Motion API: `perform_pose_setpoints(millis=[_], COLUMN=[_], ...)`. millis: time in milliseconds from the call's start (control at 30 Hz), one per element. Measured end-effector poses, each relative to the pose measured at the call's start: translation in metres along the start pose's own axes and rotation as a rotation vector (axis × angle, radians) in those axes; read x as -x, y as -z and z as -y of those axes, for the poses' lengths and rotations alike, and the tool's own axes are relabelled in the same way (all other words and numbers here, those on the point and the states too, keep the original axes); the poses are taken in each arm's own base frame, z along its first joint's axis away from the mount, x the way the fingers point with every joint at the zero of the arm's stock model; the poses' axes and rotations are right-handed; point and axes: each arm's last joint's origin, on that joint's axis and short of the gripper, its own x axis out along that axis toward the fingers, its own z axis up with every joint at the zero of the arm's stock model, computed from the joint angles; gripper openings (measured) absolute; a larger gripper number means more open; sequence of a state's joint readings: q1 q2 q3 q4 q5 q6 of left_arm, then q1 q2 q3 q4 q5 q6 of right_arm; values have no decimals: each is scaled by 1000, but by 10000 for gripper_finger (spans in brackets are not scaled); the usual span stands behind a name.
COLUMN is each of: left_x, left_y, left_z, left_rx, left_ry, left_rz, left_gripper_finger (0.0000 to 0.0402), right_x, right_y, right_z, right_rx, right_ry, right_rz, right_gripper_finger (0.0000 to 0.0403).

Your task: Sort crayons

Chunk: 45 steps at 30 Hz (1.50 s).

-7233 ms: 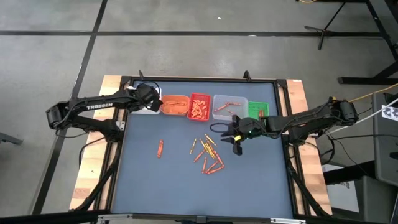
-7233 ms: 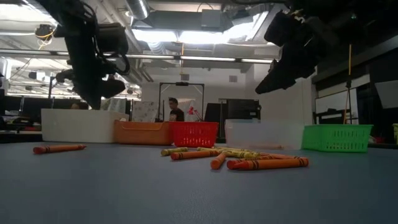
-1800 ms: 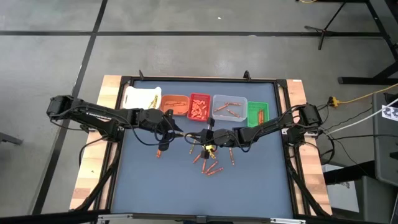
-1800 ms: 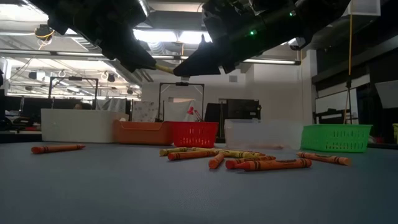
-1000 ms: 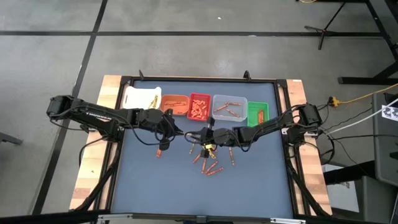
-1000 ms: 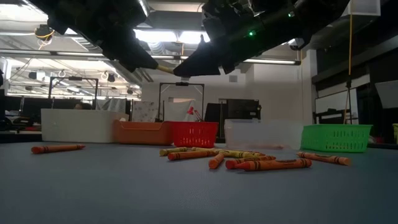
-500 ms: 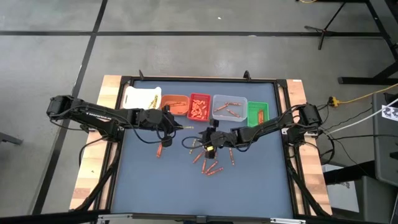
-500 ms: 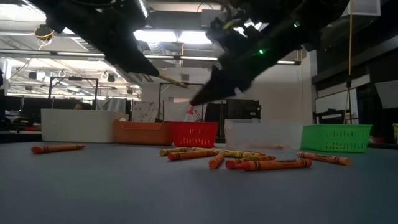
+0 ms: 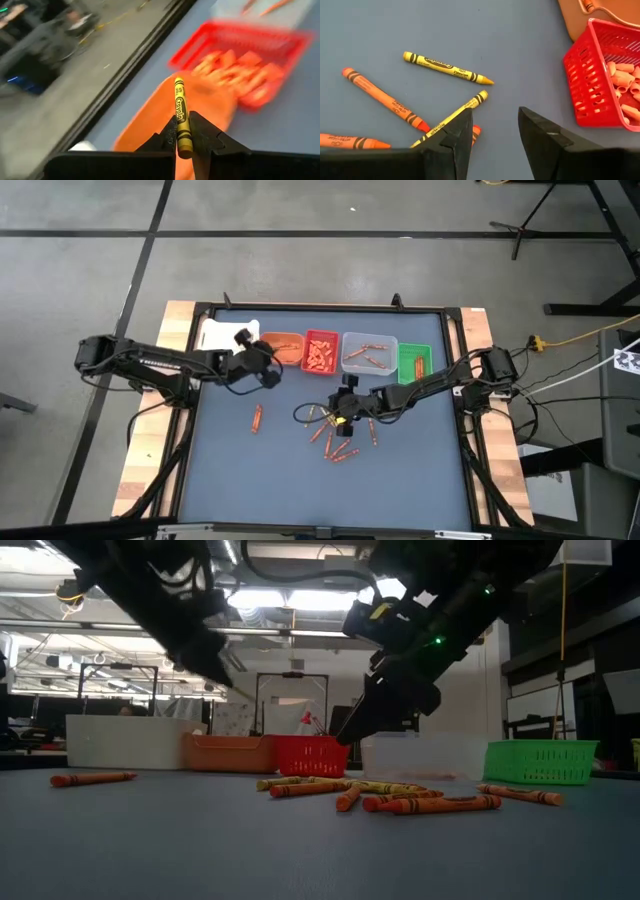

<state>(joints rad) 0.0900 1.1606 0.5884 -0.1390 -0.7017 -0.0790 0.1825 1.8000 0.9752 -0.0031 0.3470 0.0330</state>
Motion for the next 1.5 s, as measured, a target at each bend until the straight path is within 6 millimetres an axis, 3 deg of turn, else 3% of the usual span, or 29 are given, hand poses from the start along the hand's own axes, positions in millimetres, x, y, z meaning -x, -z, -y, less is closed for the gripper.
perform_pose_setpoints(millis=[333, 600, 1033, 1500], left_x=[-10, -12, -10, -3], left_y=[31, 28, 25, 43], left_z=[-28, -29, -35, -38], left_rx=[42, 81, 55, -95], left_ry=[-169, -186, -393, -354], left_rz=[-304, -269, -209, -387], left_gripper_finger=[14, 14, 14, 14], right_x=[0, 0, 0, 0], right_y=[0, 0, 0, 0], right_z=[0, 0, 0, 0], right_rx=[0, 0, 0, 0], right_ry=[0, 0, 0, 0], right_rz=[1, 1, 1, 1], right_gripper_finger=[157, 157, 156, 156])
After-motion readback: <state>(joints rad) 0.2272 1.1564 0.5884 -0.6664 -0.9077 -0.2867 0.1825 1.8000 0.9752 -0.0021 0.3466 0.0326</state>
